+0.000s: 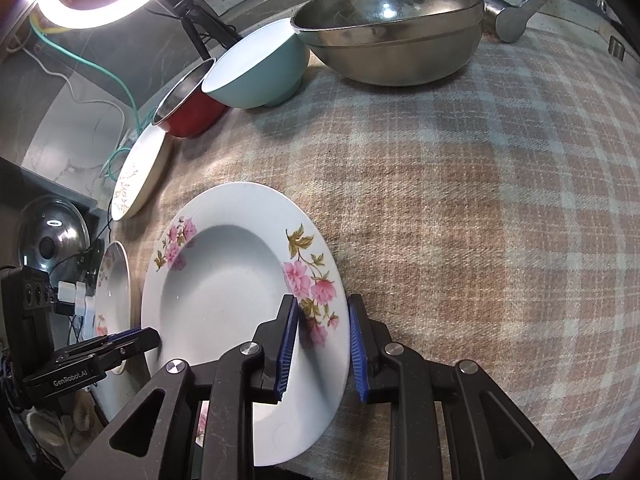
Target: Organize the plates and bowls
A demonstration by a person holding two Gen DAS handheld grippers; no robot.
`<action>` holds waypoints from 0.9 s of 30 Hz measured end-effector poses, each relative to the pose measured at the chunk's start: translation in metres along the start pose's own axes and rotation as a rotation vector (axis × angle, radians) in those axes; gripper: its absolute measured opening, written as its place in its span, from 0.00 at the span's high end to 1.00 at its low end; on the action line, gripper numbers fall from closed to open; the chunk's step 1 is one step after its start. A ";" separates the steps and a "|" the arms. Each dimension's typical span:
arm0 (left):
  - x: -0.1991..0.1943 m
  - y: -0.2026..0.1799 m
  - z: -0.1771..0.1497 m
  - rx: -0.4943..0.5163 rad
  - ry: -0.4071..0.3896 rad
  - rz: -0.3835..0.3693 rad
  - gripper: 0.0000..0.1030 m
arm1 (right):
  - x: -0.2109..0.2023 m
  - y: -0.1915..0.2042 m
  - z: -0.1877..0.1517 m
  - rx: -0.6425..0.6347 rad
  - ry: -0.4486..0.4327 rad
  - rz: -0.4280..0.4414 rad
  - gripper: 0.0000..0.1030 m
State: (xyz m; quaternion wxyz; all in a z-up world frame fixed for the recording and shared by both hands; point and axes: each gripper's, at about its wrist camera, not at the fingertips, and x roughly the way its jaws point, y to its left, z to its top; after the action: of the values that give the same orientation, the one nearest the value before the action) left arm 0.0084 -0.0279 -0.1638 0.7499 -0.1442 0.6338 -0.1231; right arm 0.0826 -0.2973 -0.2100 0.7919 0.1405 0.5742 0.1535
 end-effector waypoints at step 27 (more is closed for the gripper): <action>0.000 -0.002 0.000 0.013 -0.004 0.008 0.79 | 0.000 0.003 -0.005 -0.016 0.007 -0.019 0.78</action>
State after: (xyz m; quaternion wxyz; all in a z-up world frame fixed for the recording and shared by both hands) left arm 0.0082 -0.0294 -0.1634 0.7526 -0.1373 0.6320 -0.1239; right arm 0.0773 -0.2945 -0.2102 0.7923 0.1281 0.5771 0.1512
